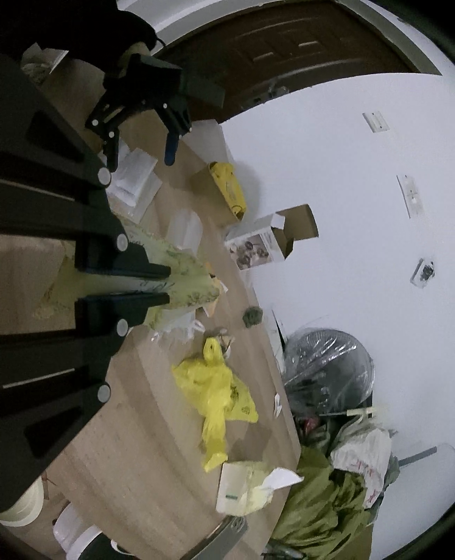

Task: Collect trash
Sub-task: 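Grasp the clear plastic wrapper with the left tool while the right tool holds the green bag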

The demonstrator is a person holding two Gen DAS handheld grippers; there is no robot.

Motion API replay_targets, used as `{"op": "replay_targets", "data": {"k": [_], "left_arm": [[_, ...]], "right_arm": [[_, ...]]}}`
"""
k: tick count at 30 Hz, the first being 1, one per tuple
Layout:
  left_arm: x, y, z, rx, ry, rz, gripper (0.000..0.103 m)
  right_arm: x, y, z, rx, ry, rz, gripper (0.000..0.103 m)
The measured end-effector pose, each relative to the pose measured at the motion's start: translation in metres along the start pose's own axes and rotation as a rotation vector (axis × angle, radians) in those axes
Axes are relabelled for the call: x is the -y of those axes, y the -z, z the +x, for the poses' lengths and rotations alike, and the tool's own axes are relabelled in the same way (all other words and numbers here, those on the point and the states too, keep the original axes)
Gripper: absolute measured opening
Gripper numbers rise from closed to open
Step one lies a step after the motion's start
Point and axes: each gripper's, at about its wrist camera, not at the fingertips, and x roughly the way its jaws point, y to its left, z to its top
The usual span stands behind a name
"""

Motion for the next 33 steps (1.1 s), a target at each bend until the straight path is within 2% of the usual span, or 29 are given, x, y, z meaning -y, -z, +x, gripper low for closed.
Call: {"op": "replay_targets", "data": {"k": [5,12,15,18,20,21,26,33], "left_arm": [[0.0,0.001,0.008,-0.016,0.07,0.052,0.089],[0.003,0.0,0.016,-0.032,0.108,0.072,0.077],[0.005,0.0,0.014,-0.025,0.102,0.072,0.068],[0.006,0.0,0.012,-0.013,0.089,0.071,0.053],[0.003,0.0,0.01,-0.008,0.069,0.048,0.025],[0.002,0.001,0.009,-0.008,0.065,0.035,0.021],[0.005,0.003,0.001,0.016,0.048,0.017,0.009],[0.018,-0.004,-0.036,0.122,0.035,-0.032,0.008]], "right_arm": [[0.005,0.003,-0.008,0.007,0.025,0.0,0.007],[0.008,0.007,-0.021,0.018,0.057,-0.003,0.008],[0.01,0.007,-0.023,0.02,0.067,0.004,0.008],[0.01,0.008,-0.026,0.023,0.073,0.005,0.008],[0.009,0.008,-0.027,0.025,0.073,0.005,0.008],[0.009,0.009,-0.028,0.025,0.073,0.004,0.008],[0.008,0.011,-0.033,0.033,0.075,0.006,0.008],[0.006,0.015,-0.05,0.061,0.077,0.006,0.008]]}}
